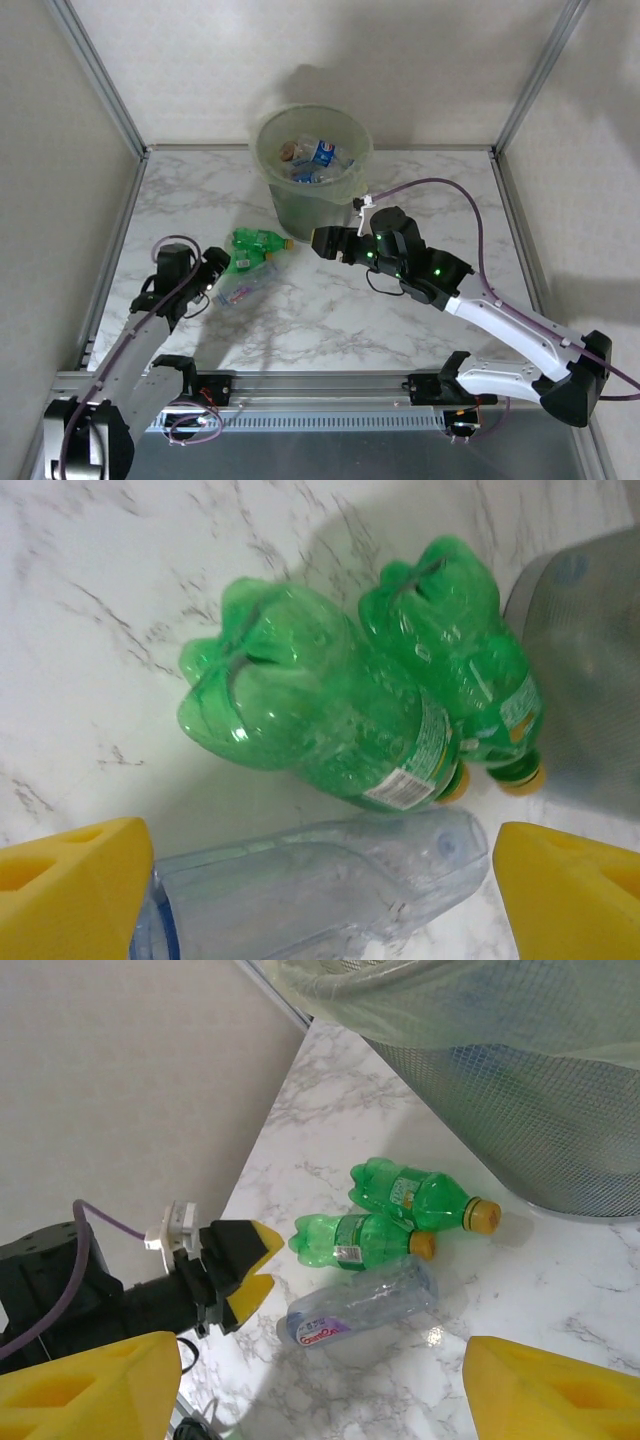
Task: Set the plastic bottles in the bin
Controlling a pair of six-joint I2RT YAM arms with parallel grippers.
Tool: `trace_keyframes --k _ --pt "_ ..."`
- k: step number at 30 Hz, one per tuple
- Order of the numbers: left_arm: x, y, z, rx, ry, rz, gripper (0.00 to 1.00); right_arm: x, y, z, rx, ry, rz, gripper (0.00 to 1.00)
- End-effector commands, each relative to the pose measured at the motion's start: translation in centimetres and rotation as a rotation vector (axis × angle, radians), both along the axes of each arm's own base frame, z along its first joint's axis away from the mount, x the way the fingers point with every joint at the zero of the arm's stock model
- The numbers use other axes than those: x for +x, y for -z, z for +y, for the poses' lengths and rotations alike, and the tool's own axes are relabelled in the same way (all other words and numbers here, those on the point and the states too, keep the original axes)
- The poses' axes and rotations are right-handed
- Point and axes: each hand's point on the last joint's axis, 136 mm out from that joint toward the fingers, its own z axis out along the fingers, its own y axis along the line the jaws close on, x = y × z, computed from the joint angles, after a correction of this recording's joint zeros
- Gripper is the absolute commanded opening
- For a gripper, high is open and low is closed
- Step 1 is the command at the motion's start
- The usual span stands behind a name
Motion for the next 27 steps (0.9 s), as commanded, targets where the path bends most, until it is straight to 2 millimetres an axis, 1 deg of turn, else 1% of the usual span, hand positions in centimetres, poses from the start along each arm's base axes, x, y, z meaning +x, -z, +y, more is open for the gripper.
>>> trace_keyframes --k 1,9,13,16,21,27 --pt "1.0 -0.9 -0.5 0.094 0.067 -0.04 0.89 -0.1 -0.4 0.2 0.029 0.007 -0.008 0.75" --pt "0.7 0.6 -2.3 0.162 0.178 -0.008 0.92 0.0 -0.3 0.3 0.031 0.008 -0.004 0.76" --pt "0.2 1.4 -4.7 0.163 0.271 0.021 0.91 0.0 -0.3 0.3 0.033 0.008 -0.006 0.77" --pt "-0.1 1.4 -6.3 0.18 0.339 0.031 0.91 0.0 -0.5 0.2 0.035 0.01 -0.006 0.78" --pt "-0.5 1.2 -8.0 0.227 0.412 0.037 0.91 -0.1 -0.5 0.0 0.033 0.015 -0.009 0.79" --pt "-1.4 2.3 -10.1 0.273 0.502 0.072 0.91 0.0 -0.3 -0.1 0.029 0.022 -0.008 0.82"
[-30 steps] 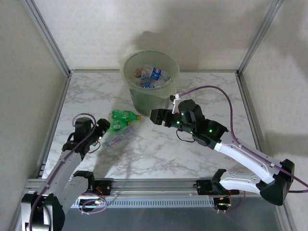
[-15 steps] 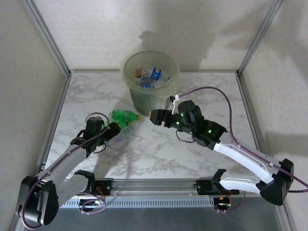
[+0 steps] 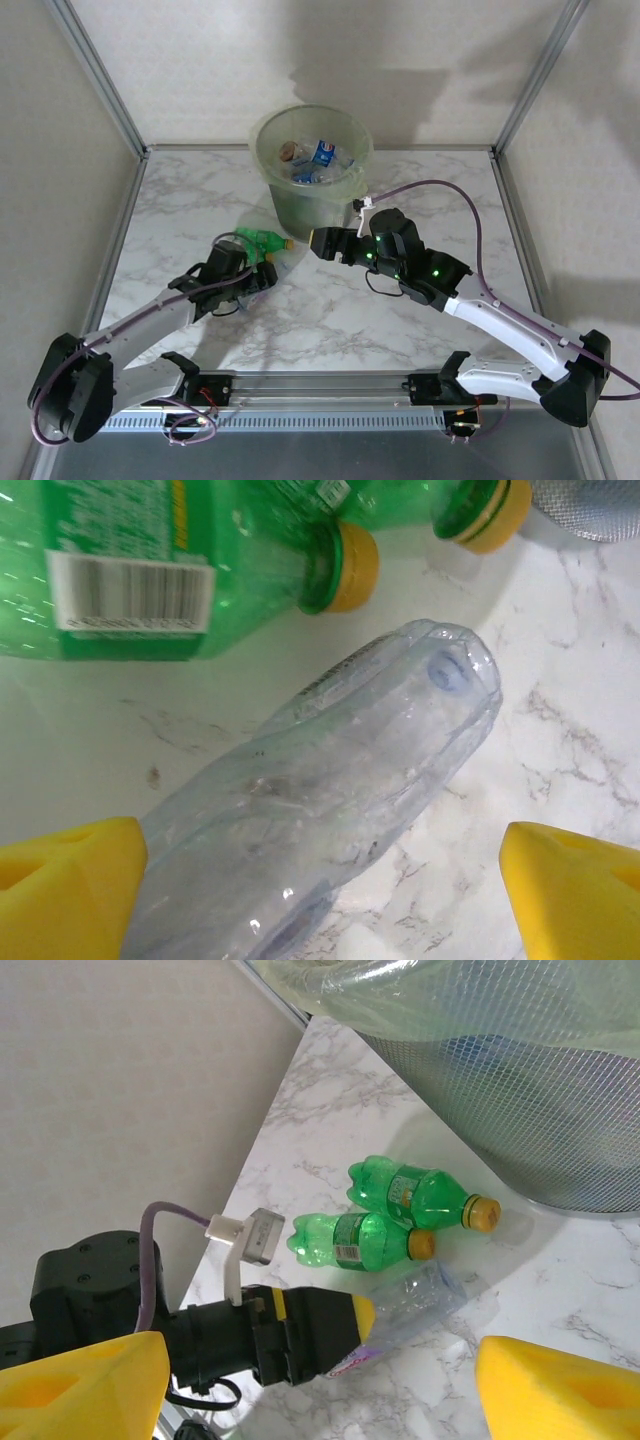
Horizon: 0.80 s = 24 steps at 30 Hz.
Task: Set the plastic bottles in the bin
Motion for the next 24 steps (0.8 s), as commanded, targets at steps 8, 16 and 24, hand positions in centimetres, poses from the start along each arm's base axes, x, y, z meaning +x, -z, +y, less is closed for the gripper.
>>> trace_keyframes --k 8,16,24 --pt "-2.0 2.2 -1.9 0.101 0.117 0.069 0.89 -0.1 -0.4 -0.7 0.008 0.034 -0.015 0.86" --pt "-3.9 3.3 -3.4 0.15 0.194 0.108 0.84 0.0 -0.3 -1.0 -0.002 0.045 -0.011 0.87" --pt "-4.6 3.9 -3.7 0.203 0.217 0.111 0.74 0.5 -0.3 -1.6 -0.019 0.087 0.001 0.88"
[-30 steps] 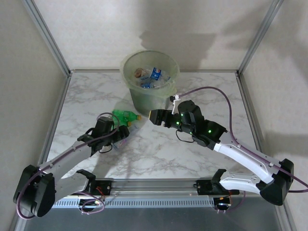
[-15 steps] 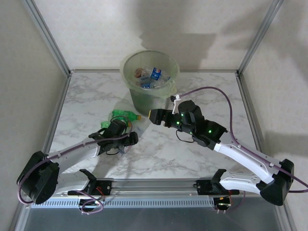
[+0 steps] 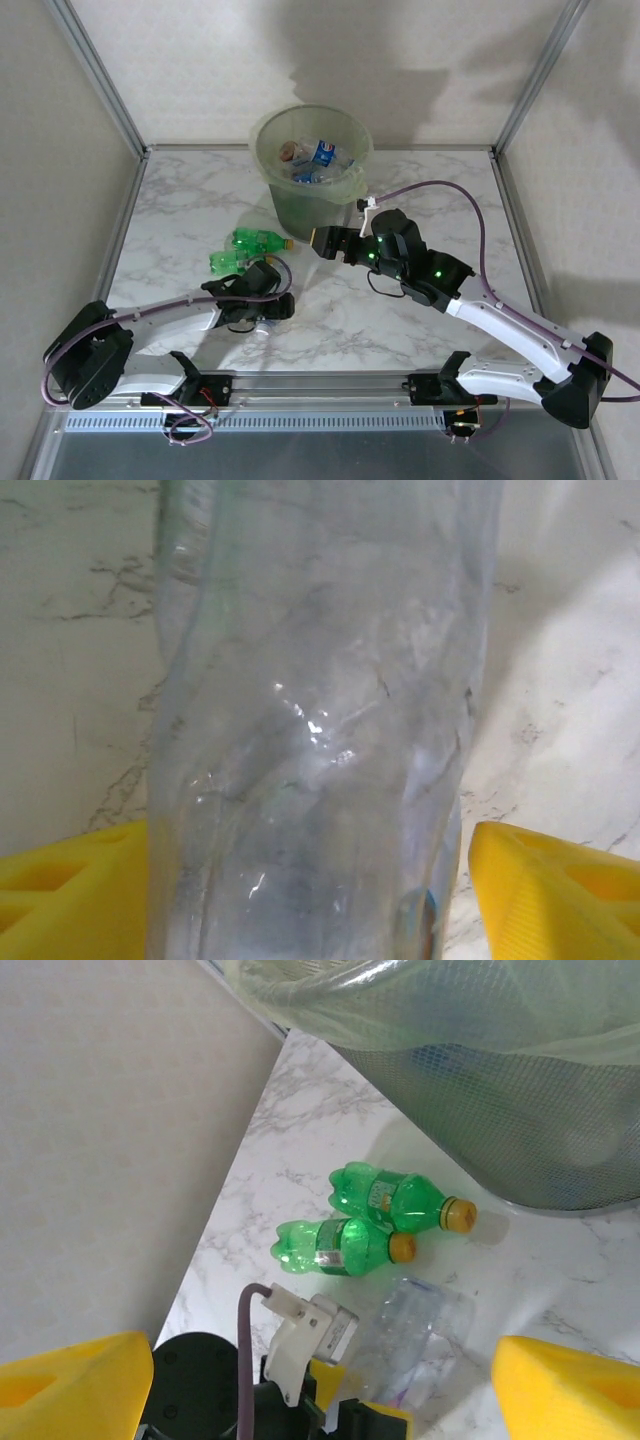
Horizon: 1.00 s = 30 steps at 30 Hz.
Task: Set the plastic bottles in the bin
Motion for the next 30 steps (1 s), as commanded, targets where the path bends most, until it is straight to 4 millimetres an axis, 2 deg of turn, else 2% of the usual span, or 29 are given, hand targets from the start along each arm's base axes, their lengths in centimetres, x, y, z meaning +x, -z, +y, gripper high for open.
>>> trace_keyframes --k 1,9,16,18,20,30 --pt "0.7 -0.7 0.3 0.045 -0.009 -0.031 0.73 0.3 -0.5 -0.9 -0.002 0.048 0.0 0.88" --pt "1.5 -1.8 0.5 0.063 -0.018 -0.073 0.63 1.2 -0.6 -2.5 0.016 0.111 0.028 0.85" --pt "1.5 -1.1 0.6 0.079 -0.017 -0.061 0.66 1.4 -0.4 -3.3 0.033 0.131 0.049 0.85" --pt "1.6 -1.1 0.6 0.08 -0.018 -0.064 0.62 1.4 -0.2 -3.3 0.035 0.131 0.056 0.85" --pt "1.7 -1.5 0.5 0.072 -0.017 -0.076 0.57 1.4 -0.1 -3.4 0.039 0.128 0.06 0.85" --pt "2.6 -4.4 0.3 0.061 -0.013 -0.148 0.47 1.3 -1.2 -3.9 0.092 0.127 0.063 0.86"
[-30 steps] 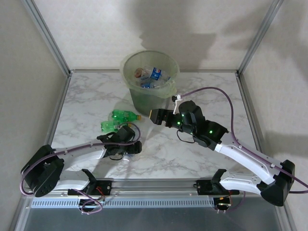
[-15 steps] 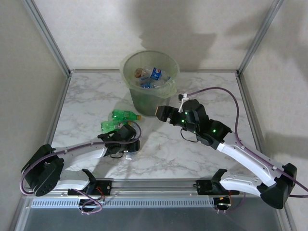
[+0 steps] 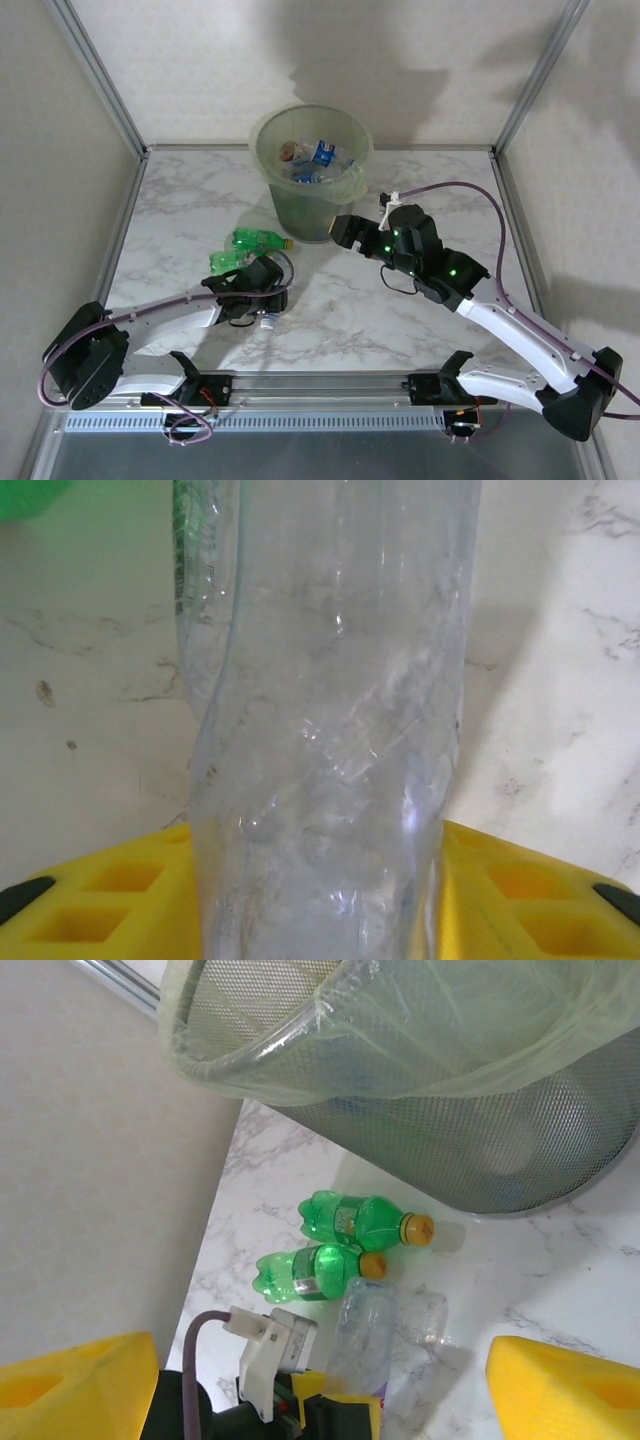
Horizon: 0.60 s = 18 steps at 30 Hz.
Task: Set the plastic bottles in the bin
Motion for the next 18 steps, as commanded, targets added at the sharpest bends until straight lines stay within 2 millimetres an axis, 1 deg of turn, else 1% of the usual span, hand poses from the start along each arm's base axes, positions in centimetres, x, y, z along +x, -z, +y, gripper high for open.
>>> trace_keyframes --k 1,4,9,11,14,16,18 --pt "0.8 -2.7 -0.4 0.0 0.015 -0.07 0.47 -0.3 -0.7 -0.4 0.037 -0.004 -0.001 0.86" --pt "1.3 -5.9 -1.6 -0.056 0.048 -0.146 0.49 -0.4 -1.1 -0.3 0.055 -0.024 0.006 0.87" --pt "1.3 -13.0 -4.3 -0.176 0.153 -0.315 0.51 -0.6 -2.0 0.9 0.1 -0.098 0.048 0.9" --pt "1.1 -15.4 -5.1 -0.206 0.192 -0.375 0.51 -0.7 -2.3 1.6 0.114 -0.125 0.064 0.9" --pt "0.6 -18.2 -6.3 -0.228 0.266 -0.446 0.51 -0.7 -2.9 2.7 0.132 -0.171 0.074 0.9" --pt "0.1 -19.3 -7.1 -0.228 0.313 -0.474 0.51 -0.7 -3.1 3.5 0.136 -0.202 0.074 0.91" --pt "-0.4 -20.0 -7.8 -0.213 0.355 -0.494 0.5 -0.5 -3.2 3.8 0.125 -0.208 0.073 0.92"
